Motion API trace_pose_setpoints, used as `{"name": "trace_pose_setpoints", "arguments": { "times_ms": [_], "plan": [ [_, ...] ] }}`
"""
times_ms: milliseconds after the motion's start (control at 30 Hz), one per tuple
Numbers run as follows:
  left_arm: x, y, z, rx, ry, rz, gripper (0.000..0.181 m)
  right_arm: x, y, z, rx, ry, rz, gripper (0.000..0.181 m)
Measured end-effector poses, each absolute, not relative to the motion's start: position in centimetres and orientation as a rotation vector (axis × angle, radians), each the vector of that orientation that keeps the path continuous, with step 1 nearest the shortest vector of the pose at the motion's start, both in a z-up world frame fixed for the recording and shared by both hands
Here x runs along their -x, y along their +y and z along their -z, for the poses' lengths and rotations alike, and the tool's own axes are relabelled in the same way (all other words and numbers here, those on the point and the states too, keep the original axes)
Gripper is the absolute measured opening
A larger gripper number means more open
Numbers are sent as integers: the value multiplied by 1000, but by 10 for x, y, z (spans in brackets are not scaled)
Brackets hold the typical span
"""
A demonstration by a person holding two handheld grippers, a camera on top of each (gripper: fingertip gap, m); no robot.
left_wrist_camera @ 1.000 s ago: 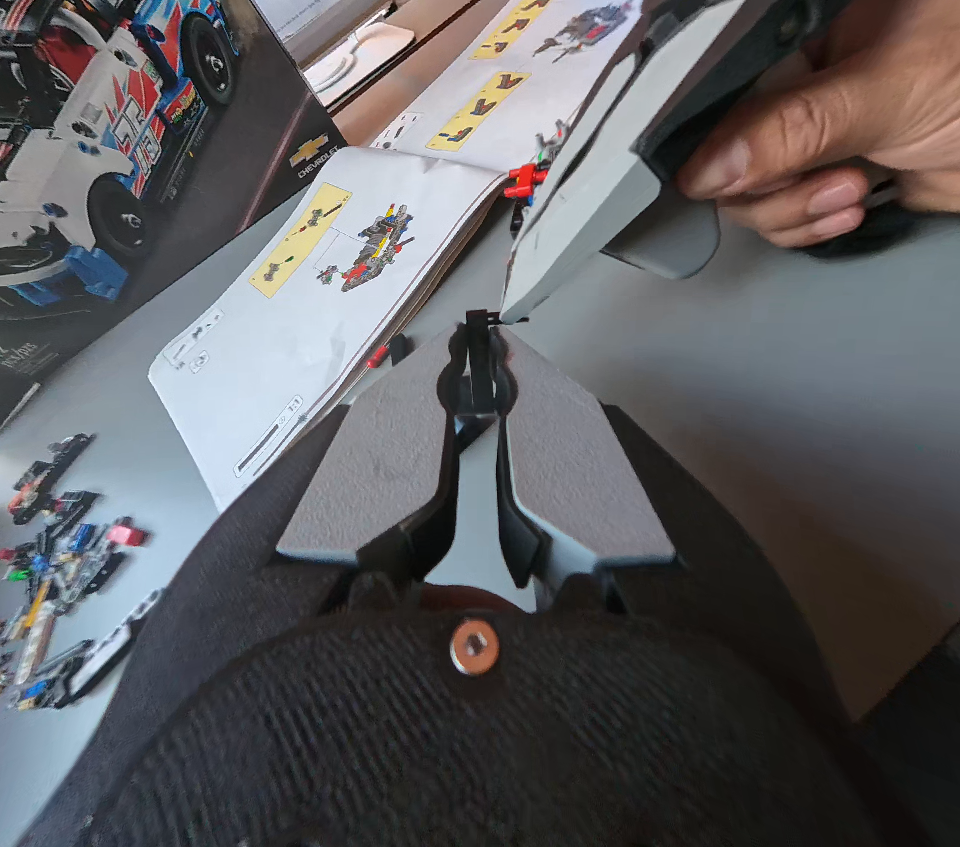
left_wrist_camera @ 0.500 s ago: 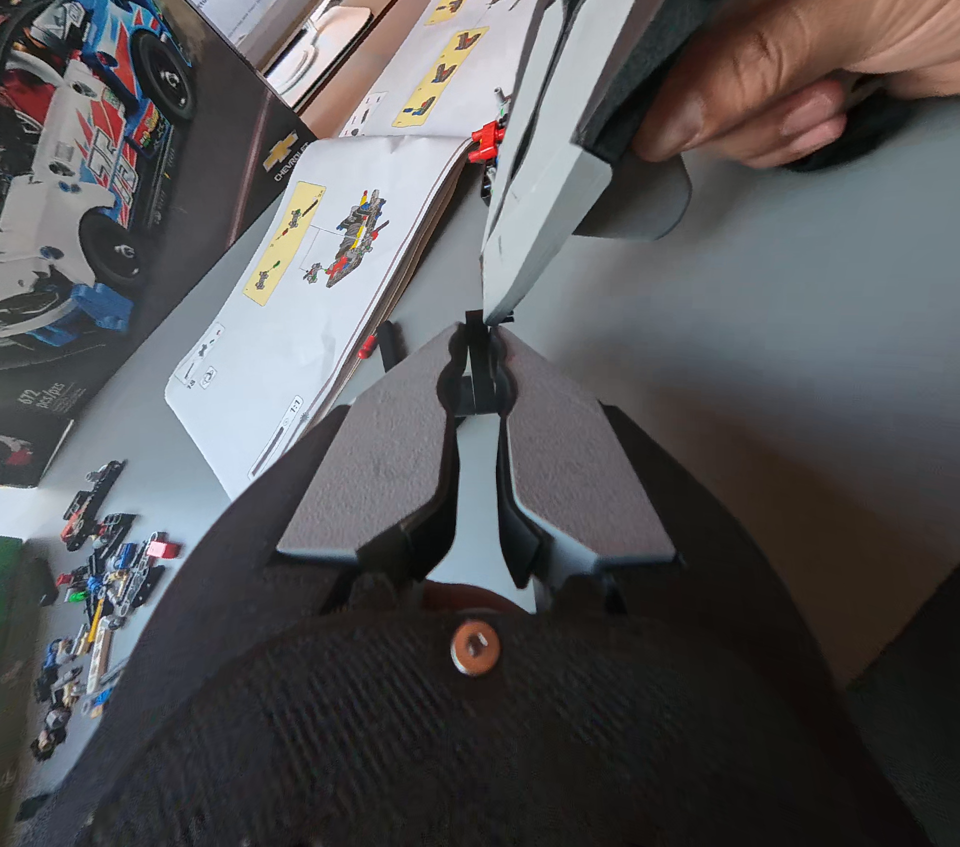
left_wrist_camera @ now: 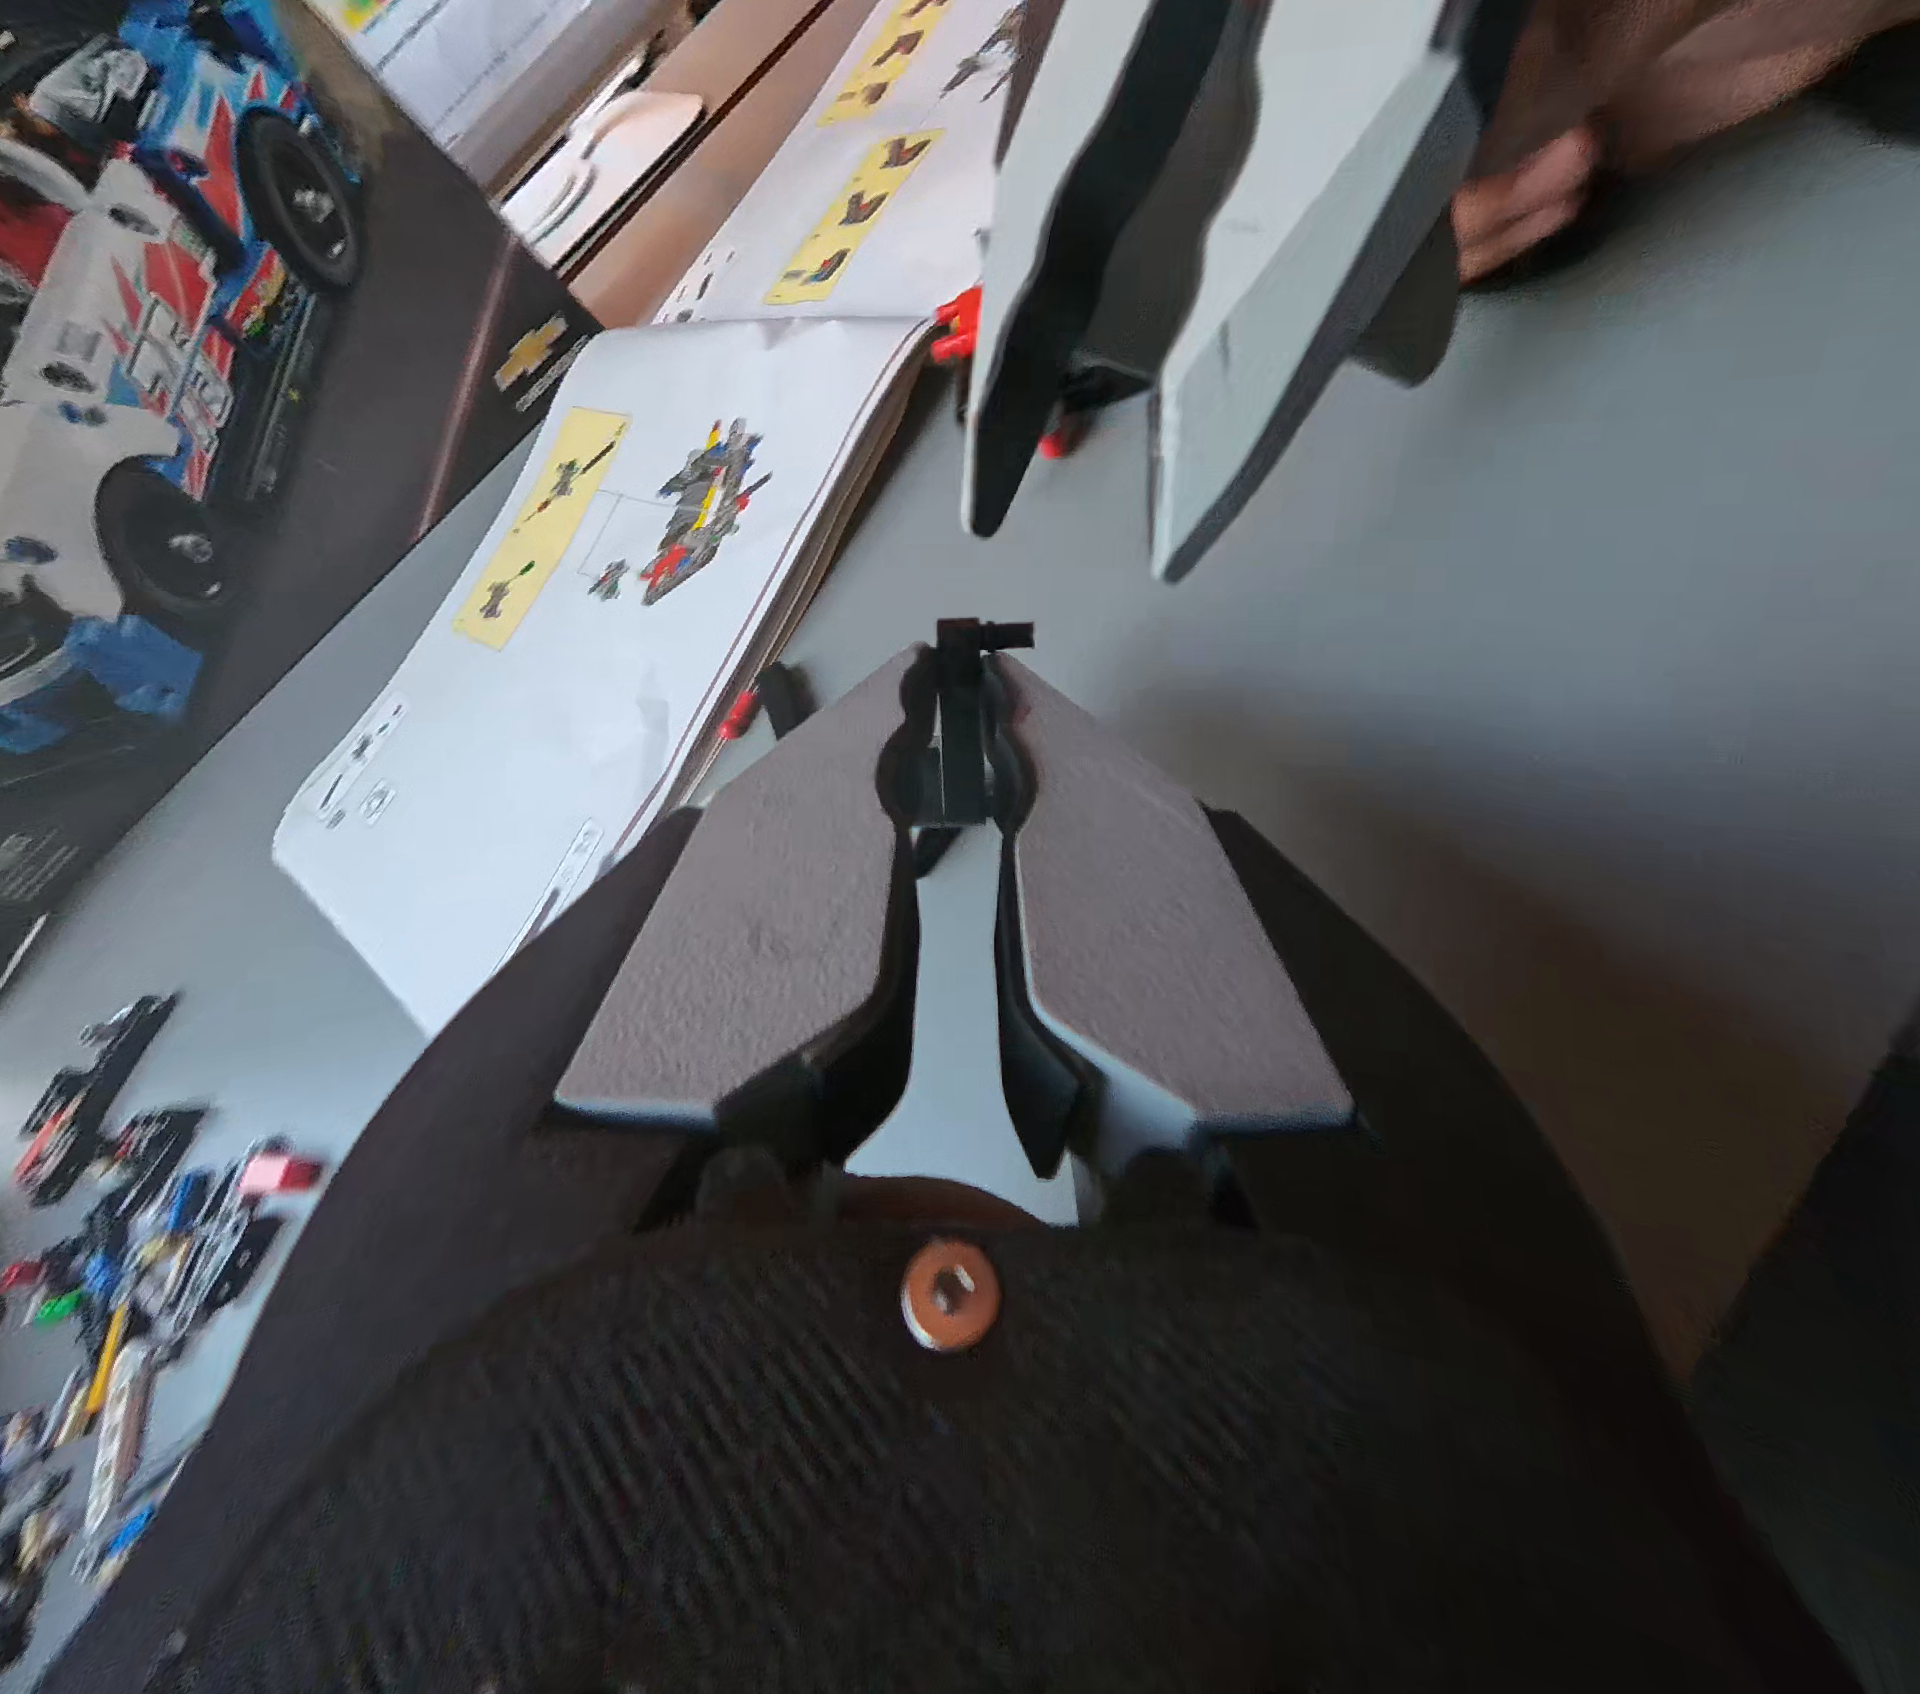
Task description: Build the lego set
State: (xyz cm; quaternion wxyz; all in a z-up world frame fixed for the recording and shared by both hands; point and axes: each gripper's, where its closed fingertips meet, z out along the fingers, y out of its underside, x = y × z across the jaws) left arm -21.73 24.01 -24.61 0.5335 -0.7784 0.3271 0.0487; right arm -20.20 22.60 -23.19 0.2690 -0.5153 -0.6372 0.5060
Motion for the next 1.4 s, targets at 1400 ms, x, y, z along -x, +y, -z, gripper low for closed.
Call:
{"name": "trace_pose_setpoints", "arguments": {
  "times_ms": [1400],
  "plan": [
    [181,208,269,1895,1085,44,5,188,199,264,780,-2029,-648,13]
  ]
}}
